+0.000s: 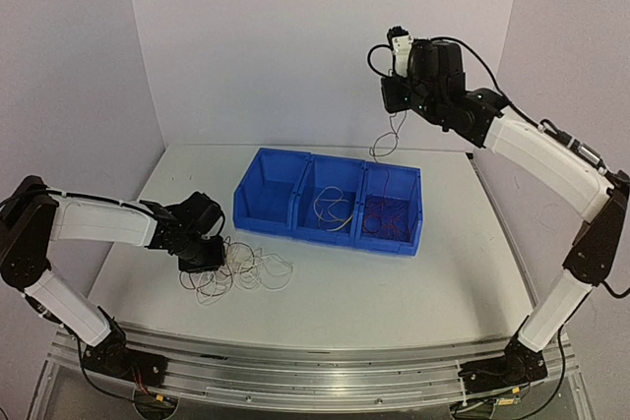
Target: Untangle the cables
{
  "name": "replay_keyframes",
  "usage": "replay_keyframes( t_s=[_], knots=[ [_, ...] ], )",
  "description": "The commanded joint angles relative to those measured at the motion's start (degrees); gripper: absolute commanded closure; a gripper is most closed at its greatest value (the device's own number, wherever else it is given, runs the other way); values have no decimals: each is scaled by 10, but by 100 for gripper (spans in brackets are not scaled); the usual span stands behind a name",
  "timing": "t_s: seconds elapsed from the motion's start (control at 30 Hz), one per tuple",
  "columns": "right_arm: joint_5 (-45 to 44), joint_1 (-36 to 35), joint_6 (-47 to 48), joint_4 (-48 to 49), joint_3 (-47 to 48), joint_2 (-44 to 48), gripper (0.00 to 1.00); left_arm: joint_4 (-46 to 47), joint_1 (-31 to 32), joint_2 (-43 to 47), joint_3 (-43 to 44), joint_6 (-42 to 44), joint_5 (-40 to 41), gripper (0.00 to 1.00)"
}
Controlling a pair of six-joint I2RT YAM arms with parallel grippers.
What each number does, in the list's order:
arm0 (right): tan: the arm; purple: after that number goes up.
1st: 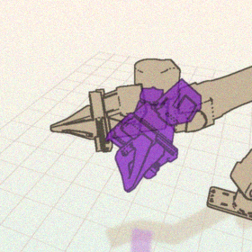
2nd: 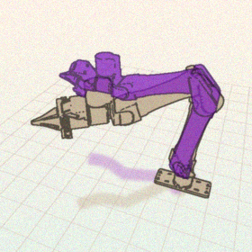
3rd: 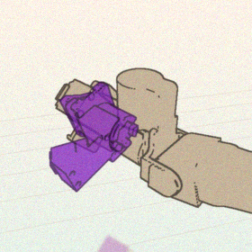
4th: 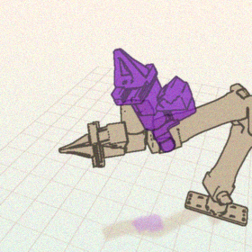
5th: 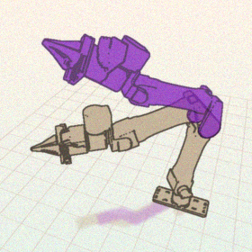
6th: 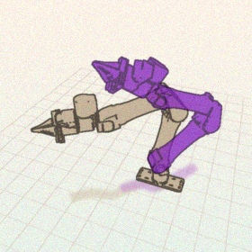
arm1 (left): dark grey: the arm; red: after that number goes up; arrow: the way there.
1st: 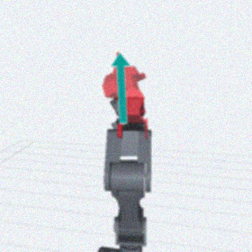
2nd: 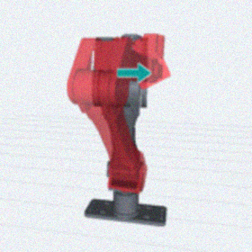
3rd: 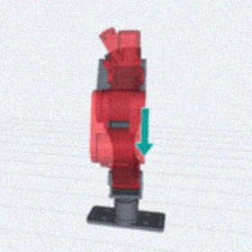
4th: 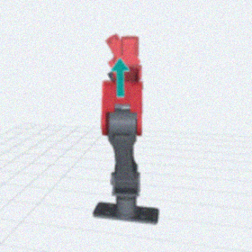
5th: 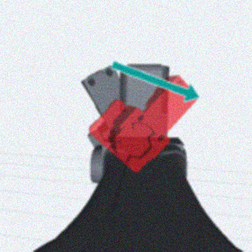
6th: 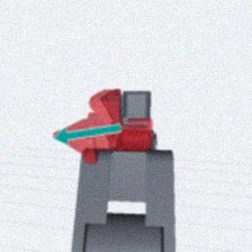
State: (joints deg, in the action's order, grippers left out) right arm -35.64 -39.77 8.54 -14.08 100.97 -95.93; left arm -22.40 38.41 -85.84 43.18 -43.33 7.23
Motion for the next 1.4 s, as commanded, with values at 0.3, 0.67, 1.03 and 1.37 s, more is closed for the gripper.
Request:
replay_keyframes(
  t_s=[0.3, 0.67, 1.03, 1.37],
  knots=[
    [9, 0, -81, 28, -152, 126, 100, 9, -2, 6, 19, 1, -8, 91],
    [22, 0, -132, 25, -178, 77, 100, 8, -2, 18, 10, 2, -10, 91],
    [2, 0, -178, 25, -242, 59, 100, 5, -2, 30, 1, 2, -12, 92],
    [40, 25, -248, 24, -266, -7, 100, 11, -2, 41, -8, -1, -18, 92]
  ],
)
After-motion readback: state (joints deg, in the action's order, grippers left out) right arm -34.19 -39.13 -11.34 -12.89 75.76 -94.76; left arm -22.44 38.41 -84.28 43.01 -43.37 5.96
